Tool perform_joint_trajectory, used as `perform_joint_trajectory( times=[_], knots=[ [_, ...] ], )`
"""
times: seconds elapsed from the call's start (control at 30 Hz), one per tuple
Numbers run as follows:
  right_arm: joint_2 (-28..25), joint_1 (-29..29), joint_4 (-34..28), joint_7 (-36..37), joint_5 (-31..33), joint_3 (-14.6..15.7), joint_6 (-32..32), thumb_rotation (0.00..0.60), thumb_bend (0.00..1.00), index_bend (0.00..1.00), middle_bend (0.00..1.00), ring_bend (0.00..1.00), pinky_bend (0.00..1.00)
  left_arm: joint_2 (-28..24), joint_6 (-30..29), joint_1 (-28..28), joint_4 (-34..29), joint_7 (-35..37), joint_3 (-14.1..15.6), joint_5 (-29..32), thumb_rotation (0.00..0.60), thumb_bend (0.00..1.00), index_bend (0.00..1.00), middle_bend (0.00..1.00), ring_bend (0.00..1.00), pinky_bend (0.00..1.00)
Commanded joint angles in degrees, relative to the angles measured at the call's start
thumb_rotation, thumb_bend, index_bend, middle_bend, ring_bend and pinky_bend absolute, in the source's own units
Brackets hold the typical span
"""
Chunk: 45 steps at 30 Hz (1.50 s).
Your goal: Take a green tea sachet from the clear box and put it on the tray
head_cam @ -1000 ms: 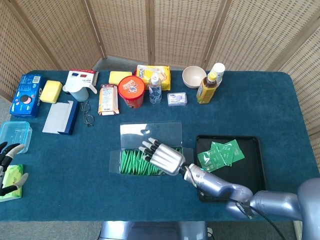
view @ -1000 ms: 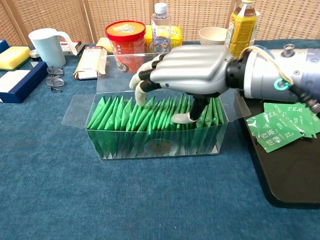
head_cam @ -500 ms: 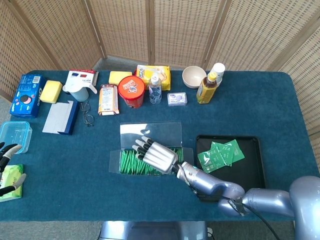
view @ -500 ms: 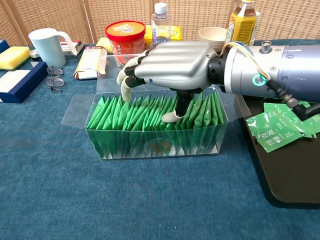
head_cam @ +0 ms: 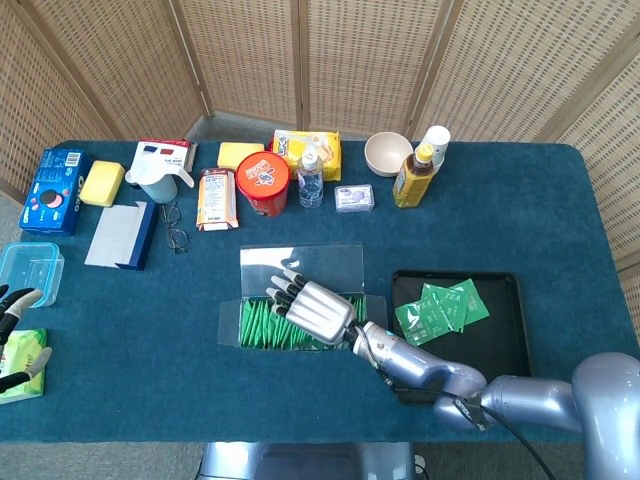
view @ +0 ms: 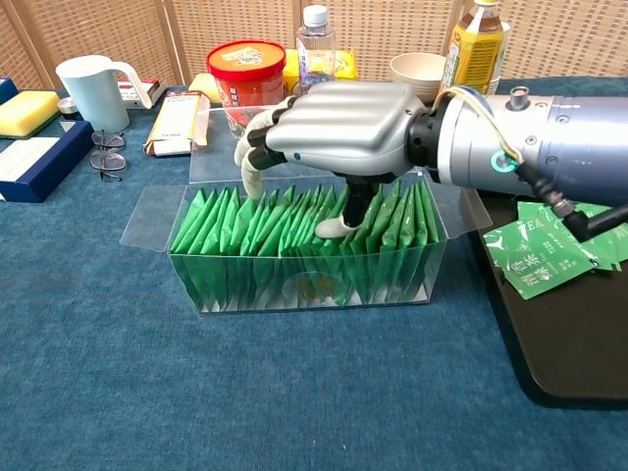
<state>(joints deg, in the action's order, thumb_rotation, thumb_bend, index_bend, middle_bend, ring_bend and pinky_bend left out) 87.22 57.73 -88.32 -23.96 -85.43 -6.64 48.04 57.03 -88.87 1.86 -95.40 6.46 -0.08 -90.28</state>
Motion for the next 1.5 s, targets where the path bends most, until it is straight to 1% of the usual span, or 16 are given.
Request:
perform_joint_trajectory(
  times=[0.03, 0.2, 0.4, 0.53, 0.7, 0.87, 1.07, 1.5],
  knots=[
    [0.2, -0.2, 0.2, 0.3, -0.3, 0.2, 0.4, 0.600, 0.36, 0.31, 0.19, 0.10, 0.13, 0.0, 0.0, 0.0, 0.0, 0.0, 0.0, 0.0, 0.600, 0.27, 0.14, 0.15, 0.05, 0.25],
    [0.9, -0.7, 0.8, 1.0, -1.1, 0.3, 1.7, 0.600, 0.43, 0.32, 0.20, 0.11, 0.13, 0.0, 0.0, 0.0, -0.1, -0.1, 0.0, -0.1, 0.600, 0.27, 0.14, 0.15, 0.05, 0.25],
    [1.1, -1.2, 1.4, 1.9, -1.9, 0.4, 2.9, 0.600, 0.46, 0.33, 0.21, 0.12, 0.13, -0.1, 0.0, 0.0, -0.1, -0.1, 0.0, -0.1, 0.600, 0.27, 0.14, 0.15, 0.05, 0.25],
    [1.1, -1.4, 1.4, 2.5, -2.2, 0.5, 3.4, 0.600, 0.46, 0.35, 0.22, 0.13, 0.13, 0.0, 0.1, 0.0, -0.1, -0.1, 0.0, -0.1, 0.600, 0.27, 0.14, 0.15, 0.05, 0.25],
    [1.0, -1.7, 1.3, 3.2, -2.8, 0.5, 4.0, 0.600, 0.46, 0.43, 0.24, 0.15, 0.14, -0.1, -0.1, 0.0, -0.1, -0.1, 0.0, -0.1, 0.600, 0.27, 0.14, 0.15, 0.05, 0.25],
    [1.2, -1.7, 1.3, 3.7, -3.2, 0.5, 4.3, 0.600, 0.47, 0.46, 0.25, 0.16, 0.15, -0.1, -0.3, -0.1, -0.1, -0.1, 0.0, -0.2, 0.600, 0.27, 0.14, 0.15, 0.05, 0.25],
    [1.3, -1.8, 1.1, 4.3, -3.6, 0.4, 4.5, 0.600, 0.48, 0.54, 0.28, 0.18, 0.16, -0.2, -0.3, -0.2, 0.0, 0.1, -0.1, -0.1, 0.600, 0.27, 0.14, 0.15, 0.05, 0.25],
    [1.5, -1.9, 1.2, 4.6, -3.7, 0.1, 4.7, 0.600, 0.49, 0.59, 0.30, 0.20, 0.17, 0.0, -0.3, -0.1, 0.2, 0.2, -0.2, -0.1, 0.600, 0.27, 0.14, 0.15, 0.04, 0.25]
  ],
)
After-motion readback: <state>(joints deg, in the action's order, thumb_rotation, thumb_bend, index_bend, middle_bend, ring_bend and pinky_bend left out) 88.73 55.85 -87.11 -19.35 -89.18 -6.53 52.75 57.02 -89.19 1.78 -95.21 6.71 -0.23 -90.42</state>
